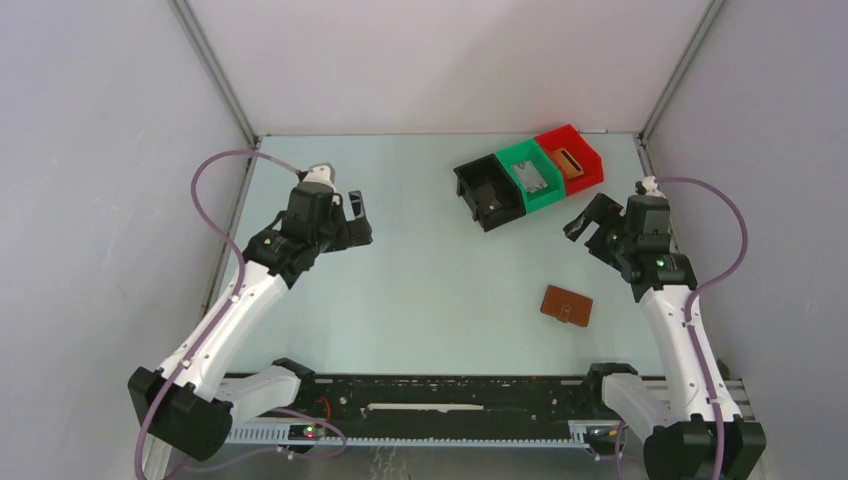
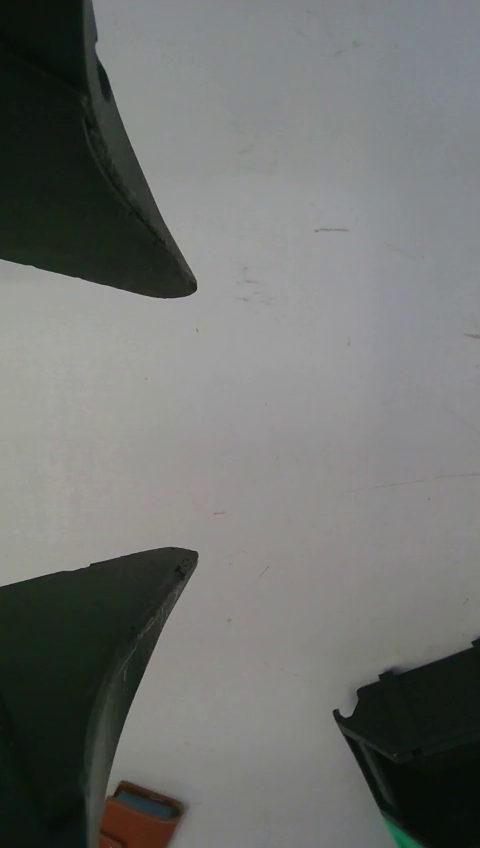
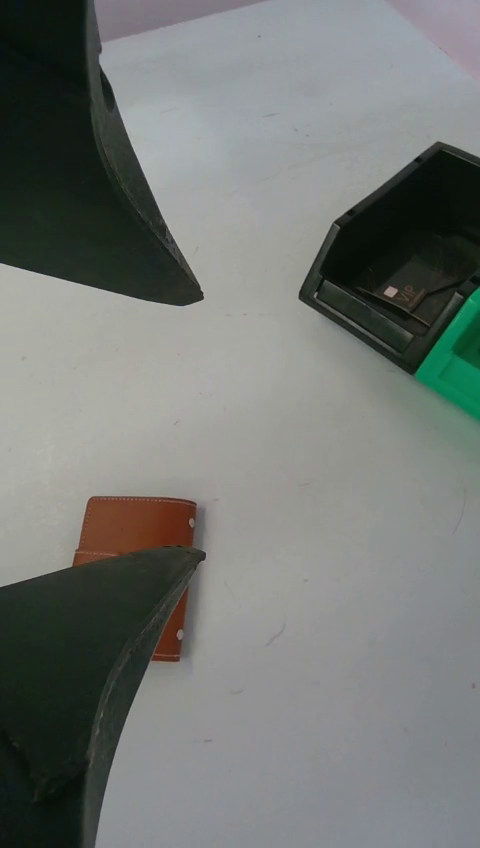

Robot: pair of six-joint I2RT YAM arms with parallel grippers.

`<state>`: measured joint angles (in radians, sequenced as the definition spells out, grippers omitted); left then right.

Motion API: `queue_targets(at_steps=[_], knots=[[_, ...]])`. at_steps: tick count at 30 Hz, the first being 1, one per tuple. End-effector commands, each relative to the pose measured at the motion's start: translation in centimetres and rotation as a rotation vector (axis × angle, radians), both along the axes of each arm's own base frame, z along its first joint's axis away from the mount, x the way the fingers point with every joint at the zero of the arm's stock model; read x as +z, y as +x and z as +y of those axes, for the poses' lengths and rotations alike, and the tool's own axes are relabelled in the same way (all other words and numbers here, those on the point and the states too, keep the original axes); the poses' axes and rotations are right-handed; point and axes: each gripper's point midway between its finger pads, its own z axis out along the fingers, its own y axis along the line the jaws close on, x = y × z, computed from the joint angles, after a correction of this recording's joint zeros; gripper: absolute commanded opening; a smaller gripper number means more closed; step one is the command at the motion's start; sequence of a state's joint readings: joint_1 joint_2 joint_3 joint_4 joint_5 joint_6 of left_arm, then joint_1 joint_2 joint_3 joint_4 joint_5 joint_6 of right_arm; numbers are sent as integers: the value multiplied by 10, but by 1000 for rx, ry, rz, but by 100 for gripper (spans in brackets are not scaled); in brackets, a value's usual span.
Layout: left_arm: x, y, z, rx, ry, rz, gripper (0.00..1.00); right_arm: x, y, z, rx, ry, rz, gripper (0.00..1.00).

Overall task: Take the credit cards out of the card holder
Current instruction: Move the card holder to the center of the board.

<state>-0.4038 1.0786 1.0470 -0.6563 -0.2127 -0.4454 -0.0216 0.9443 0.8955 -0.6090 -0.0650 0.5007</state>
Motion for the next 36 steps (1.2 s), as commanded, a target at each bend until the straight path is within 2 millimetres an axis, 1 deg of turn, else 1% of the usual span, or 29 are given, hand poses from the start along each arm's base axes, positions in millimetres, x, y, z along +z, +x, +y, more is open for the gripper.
queue_targets(at_steps=[1,5,8,11,13,16,17,19,22,25,27,30,34,36], knots=[[18,1,-17,-81,-67,-36,100,1,-1,-8,-35,-13,2,100],[22,0,-22,-110,-89,-57,100,-2,0,-14,-70,-15,16,99],[22,-1,-25,-142,-83,-67,100,-13,-5,-29,-157,-28,71,99],[21,-2,-24,-163,-57,-48,100,-22,-11,-37,-200,-29,120,99],[19,-4,-26,-183,-51,-33,100,-25,-15,-41,-218,-33,137,99],[12,-8,-33,-211,-65,-15,100,-28,-21,-50,-279,-50,161,99],[7,-10,-37,-216,-69,-11,100,-31,-24,-54,-309,-56,175,99],[-1,-18,-52,-253,-78,-9,100,-41,-31,-61,-353,-75,211,99],[-18,-33,-80,-320,-83,28,100,-61,-41,-69,-391,-93,276,99],[-35,-42,-99,-341,-89,79,100,-85,-48,-75,-428,-81,355,99],[-41,-48,-109,-368,-92,97,100,-102,-52,-71,-443,-48,403,99],[-38,-50,-114,-376,-103,87,100,-122,-52,-63,-438,-1,436,98],[-26,-47,-112,-344,-140,45,100,-139,-49,-51,-398,50,464,97],[-24,-47,-111,-337,-147,33,100,-143,-46,-45,-361,54,474,97]])
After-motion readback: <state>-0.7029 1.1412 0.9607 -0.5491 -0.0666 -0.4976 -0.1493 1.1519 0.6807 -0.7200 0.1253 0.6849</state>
